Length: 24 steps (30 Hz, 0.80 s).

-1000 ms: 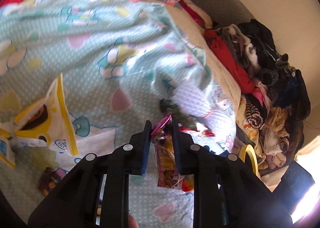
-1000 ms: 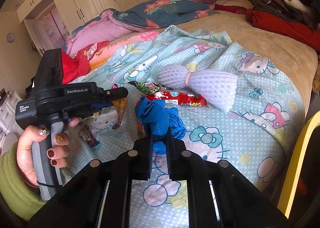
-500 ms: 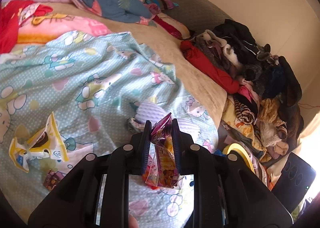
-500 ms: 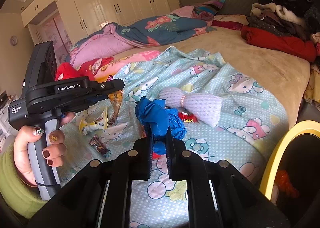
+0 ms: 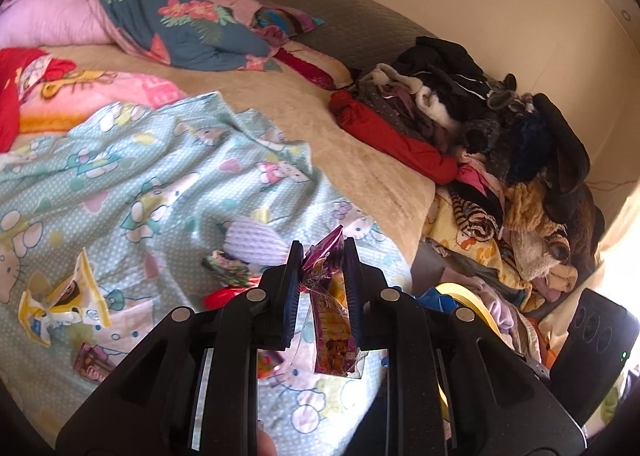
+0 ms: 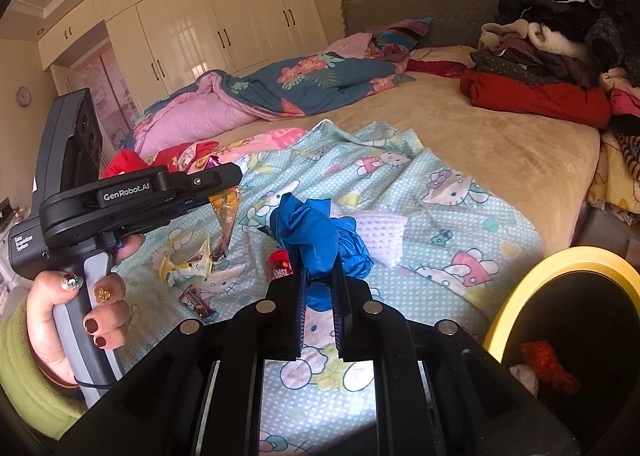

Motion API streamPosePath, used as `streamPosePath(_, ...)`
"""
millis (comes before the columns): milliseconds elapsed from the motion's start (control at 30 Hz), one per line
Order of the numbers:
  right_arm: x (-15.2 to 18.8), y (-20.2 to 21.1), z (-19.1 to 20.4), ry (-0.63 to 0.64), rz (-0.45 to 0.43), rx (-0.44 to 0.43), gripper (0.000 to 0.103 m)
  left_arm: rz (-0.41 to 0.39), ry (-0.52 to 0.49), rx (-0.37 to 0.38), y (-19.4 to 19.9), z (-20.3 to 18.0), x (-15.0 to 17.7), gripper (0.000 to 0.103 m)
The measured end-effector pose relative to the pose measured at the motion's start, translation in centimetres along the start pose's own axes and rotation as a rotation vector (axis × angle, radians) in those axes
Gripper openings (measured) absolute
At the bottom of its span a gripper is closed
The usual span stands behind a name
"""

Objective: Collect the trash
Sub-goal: 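Carry the blue glove and candy wrapper over the yellow bin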

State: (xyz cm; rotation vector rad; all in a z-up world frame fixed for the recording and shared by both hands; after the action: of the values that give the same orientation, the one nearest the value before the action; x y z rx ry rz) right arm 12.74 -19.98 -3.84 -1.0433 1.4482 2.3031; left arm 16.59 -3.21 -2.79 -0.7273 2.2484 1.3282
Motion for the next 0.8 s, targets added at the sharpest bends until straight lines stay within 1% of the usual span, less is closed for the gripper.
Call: streamPosePath(800,-0.2,6.4,-6.2,-0.136,-0.123,0.069,0.011,0.034,-0.140,0.056,-0.9,-7.1,2.0,0.014)
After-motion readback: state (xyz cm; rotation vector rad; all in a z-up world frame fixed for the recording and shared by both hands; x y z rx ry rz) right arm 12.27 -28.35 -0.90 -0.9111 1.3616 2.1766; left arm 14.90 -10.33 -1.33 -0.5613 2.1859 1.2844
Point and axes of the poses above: each gripper's, at about its wrist camera, not at the fingertips, and y roughly against the way its jaws point, z to its left, x to its underside, the point moved 4 cm from there along -y, roughly the way its jaws point, and after that the axes turned 10 degrees about z, right-handed, at the moved point
